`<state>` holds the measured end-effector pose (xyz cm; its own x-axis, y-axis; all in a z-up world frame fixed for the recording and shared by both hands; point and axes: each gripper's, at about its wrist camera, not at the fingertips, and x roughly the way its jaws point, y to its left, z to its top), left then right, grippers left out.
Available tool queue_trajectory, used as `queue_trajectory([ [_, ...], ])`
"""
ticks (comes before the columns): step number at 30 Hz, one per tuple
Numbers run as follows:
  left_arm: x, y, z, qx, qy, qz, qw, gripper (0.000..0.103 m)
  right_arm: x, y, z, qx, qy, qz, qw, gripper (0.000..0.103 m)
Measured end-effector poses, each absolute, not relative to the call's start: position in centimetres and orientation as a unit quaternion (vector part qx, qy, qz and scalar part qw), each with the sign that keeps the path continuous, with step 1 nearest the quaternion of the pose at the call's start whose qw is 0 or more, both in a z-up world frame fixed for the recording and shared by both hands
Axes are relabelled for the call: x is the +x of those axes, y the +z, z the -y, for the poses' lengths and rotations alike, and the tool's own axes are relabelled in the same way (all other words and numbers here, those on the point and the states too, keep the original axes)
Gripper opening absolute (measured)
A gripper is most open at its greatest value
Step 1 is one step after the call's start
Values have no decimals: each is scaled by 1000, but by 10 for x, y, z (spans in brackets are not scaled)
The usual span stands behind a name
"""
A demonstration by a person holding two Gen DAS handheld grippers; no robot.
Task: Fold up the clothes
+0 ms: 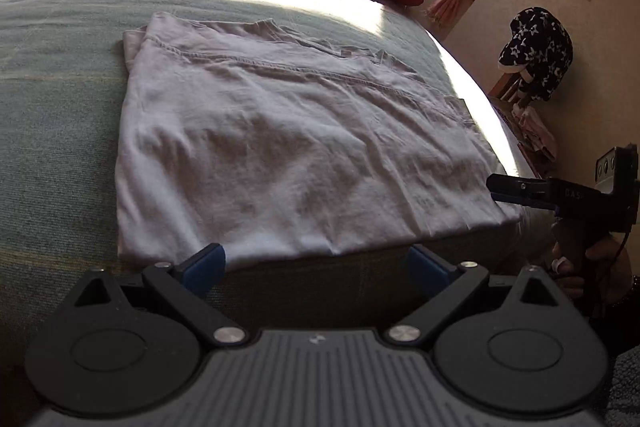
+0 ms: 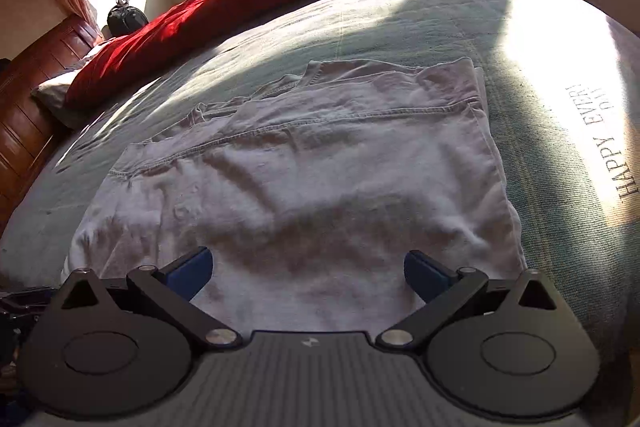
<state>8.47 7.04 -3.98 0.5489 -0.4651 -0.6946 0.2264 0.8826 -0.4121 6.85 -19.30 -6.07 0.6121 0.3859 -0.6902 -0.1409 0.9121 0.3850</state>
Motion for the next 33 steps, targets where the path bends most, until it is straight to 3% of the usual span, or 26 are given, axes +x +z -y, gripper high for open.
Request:
queue_trajectory([
  [8, 97, -44, -80, -98, -117, -420, 895, 97, 64, -67, 192, 146, 144, -416, 886, 103],
  [13, 88, -46, -99, -148, -116, -413, 891, 97, 63, -73, 191, 135, 152, -414, 887, 103],
  [18, 87, -31, -78, -153, -155, -393, 893, 97, 63, -77, 186, 114, 156, -415, 889, 103],
  [25, 92, -48, -25, -114, -225, -421, 871, 97, 59, -78, 186, 100, 161, -406, 894, 103],
  [33, 86, -42, -46, -155, -191, -407, 879, 97, 52, -67, 191, 123, 184, -402, 889, 103],
])
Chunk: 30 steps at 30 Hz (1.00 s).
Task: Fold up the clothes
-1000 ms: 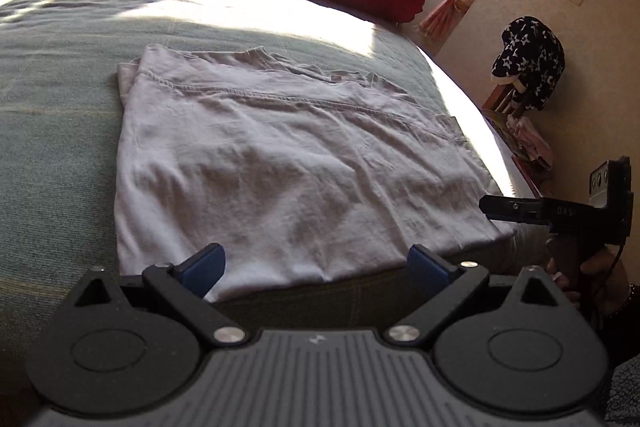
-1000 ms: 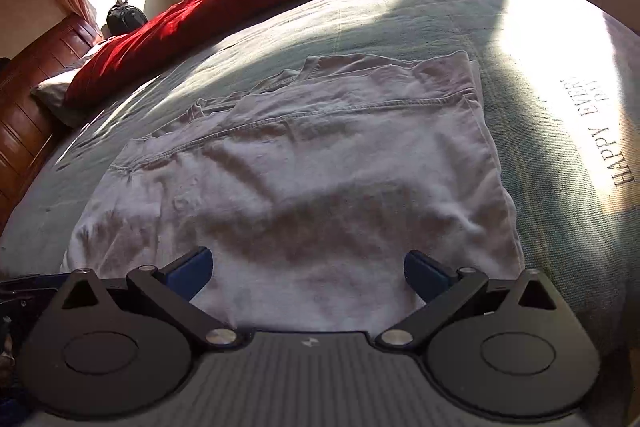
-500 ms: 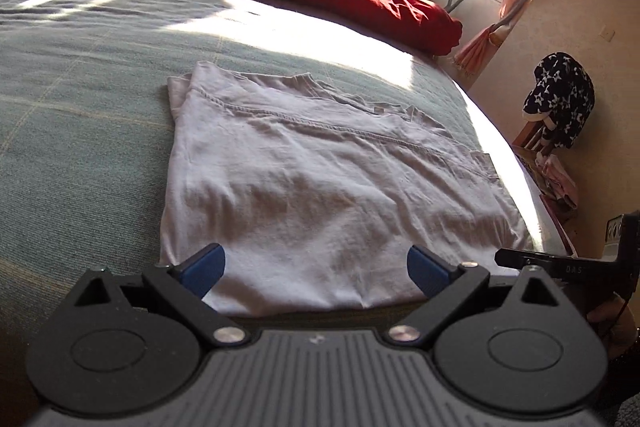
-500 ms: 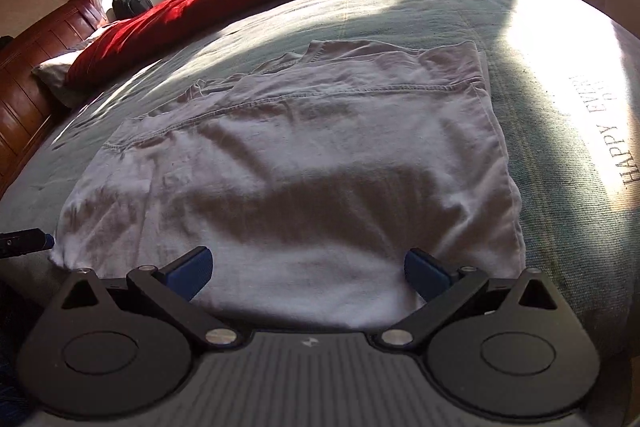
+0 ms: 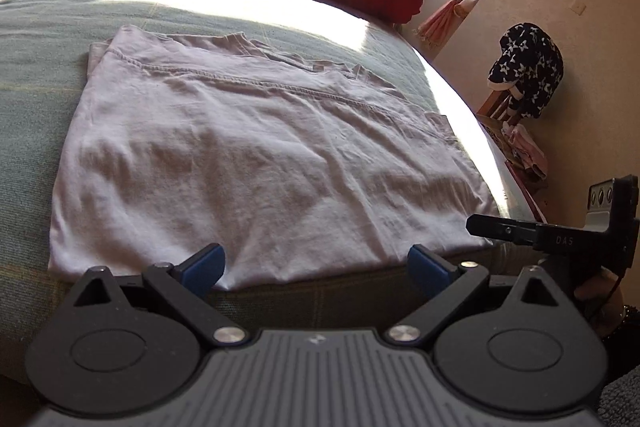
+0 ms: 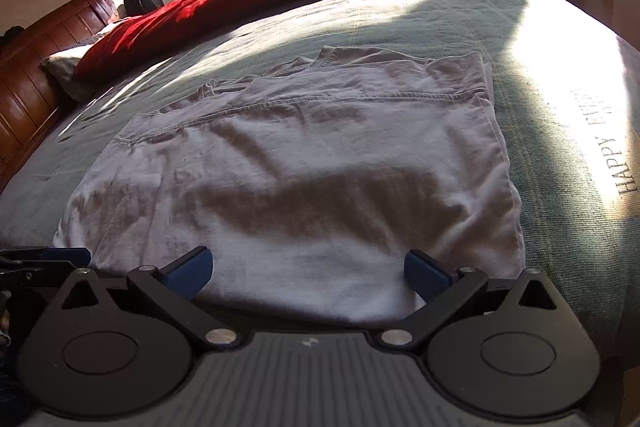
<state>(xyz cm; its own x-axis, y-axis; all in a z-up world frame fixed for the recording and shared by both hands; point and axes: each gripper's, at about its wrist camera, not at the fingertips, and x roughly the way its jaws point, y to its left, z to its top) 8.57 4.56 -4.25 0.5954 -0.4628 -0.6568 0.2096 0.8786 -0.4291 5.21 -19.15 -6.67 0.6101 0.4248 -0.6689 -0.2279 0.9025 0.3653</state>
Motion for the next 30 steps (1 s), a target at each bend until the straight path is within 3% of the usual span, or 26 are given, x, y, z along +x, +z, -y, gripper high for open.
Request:
queue_trajectory([
  [25, 99, -47, -90, -178, -92, -388, 900, 97, 50, -56, 225, 131, 124, -354, 918, 103],
  [30, 98, -49, -102, -215, -82, -382, 895, 97, 61, -70, 225, 130, 100, -382, 910, 103],
])
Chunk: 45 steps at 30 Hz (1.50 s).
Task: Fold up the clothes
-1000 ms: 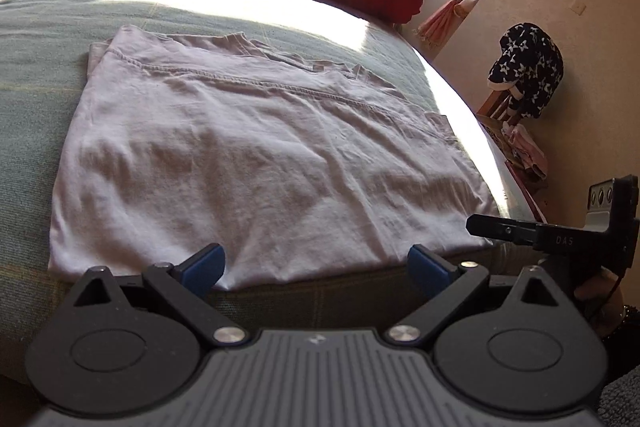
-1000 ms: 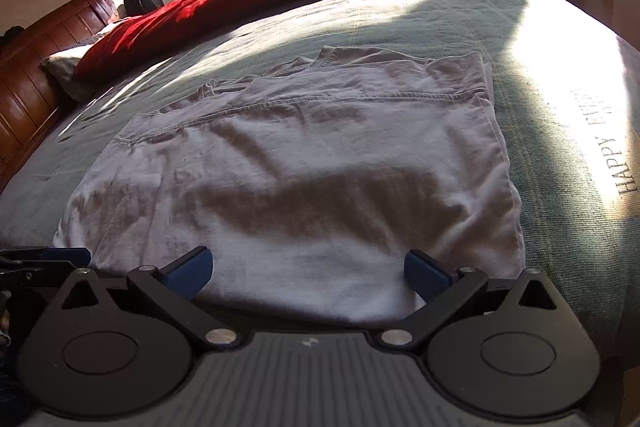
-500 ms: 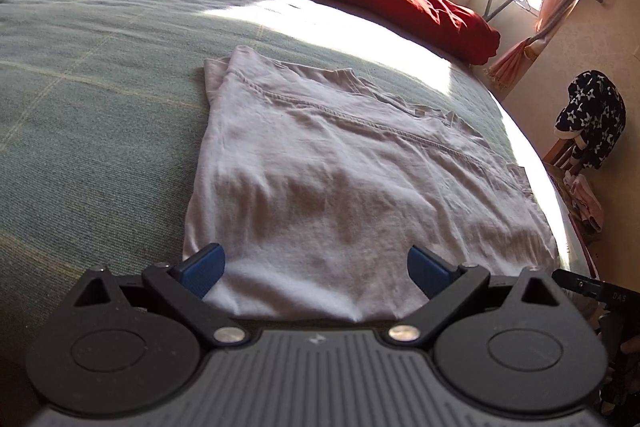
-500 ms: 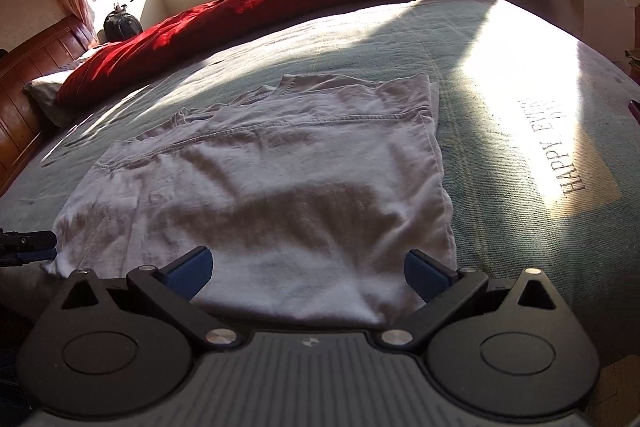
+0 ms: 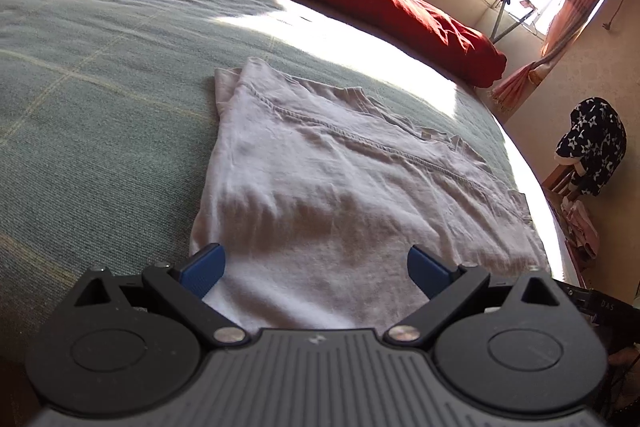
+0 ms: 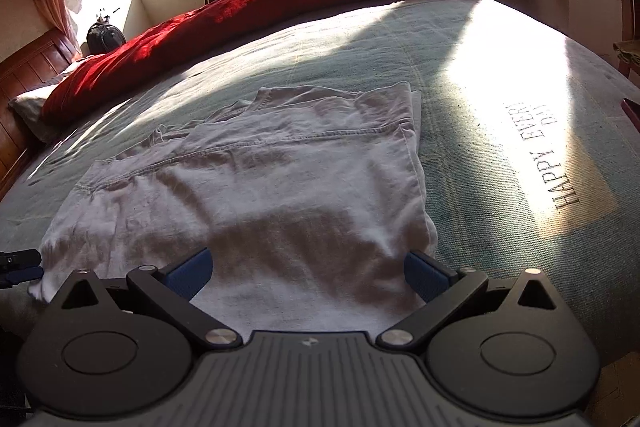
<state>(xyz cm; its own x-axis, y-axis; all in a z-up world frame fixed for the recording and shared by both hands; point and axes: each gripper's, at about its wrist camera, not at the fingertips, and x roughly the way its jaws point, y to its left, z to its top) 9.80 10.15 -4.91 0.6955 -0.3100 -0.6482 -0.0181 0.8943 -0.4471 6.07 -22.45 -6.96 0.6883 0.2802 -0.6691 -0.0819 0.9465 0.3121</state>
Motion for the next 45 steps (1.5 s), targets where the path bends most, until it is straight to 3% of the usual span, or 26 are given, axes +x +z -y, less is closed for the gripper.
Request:
queue_trajectory([
  [23, 146, -28, -104, -196, -83, -362, 907, 98, 59, -77, 218, 94, 104, -387, 911, 103],
  [31, 161, -55, -104, -200, -75, -386, 898, 98, 58, -78, 216, 81, 106, -390, 911, 103],
  [39, 168, -32, -109, -204, -97, -374, 900, 98, 62, -78, 217, 92, 102, -392, 910, 103],
  [45, 187, -50, -107, -212, -93, -406, 884, 98, 60, -78, 214, 77, 102, -392, 911, 103],
])
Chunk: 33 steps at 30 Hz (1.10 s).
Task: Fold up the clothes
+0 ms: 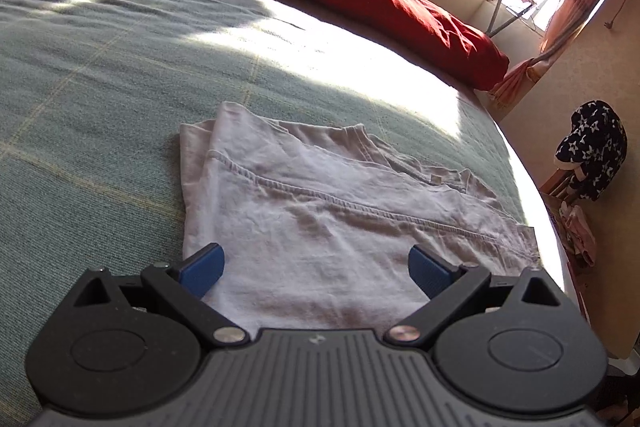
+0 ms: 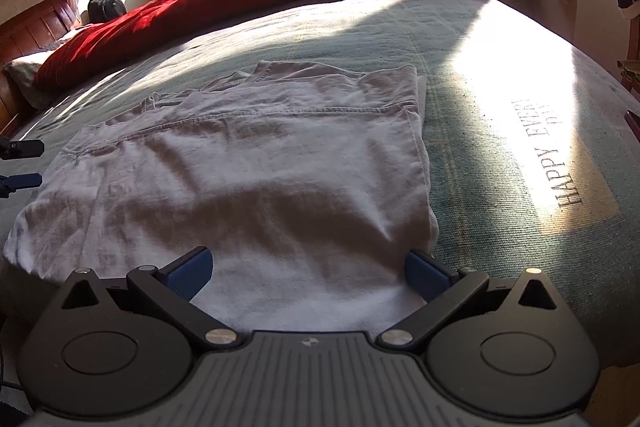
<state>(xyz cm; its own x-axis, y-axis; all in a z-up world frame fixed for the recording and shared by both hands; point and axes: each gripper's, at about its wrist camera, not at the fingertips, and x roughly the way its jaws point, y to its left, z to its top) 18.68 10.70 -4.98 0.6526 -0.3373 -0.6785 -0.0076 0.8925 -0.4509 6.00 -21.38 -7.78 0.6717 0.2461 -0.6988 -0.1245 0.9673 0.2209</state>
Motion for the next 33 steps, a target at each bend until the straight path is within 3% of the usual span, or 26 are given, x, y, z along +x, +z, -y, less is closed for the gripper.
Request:
queue_trajectory([
  [10, 172, -28, -75, -224, -172, -377, 882, 98, 60, -79, 212, 75, 100, -392, 912, 103],
  [20, 164, -56, -50, -207, -194, -424, 860, 102, 60, -79, 215, 80, 104, -390, 912, 103],
  [28, 171, -30, -36, -170, -205, -400, 877, 102, 59, -79, 215, 79, 103, -388, 912, 103],
  [33, 187, -48, -21, -138, -182, -418, 879, 102, 57, -75, 217, 91, 101, -390, 911, 103],
])
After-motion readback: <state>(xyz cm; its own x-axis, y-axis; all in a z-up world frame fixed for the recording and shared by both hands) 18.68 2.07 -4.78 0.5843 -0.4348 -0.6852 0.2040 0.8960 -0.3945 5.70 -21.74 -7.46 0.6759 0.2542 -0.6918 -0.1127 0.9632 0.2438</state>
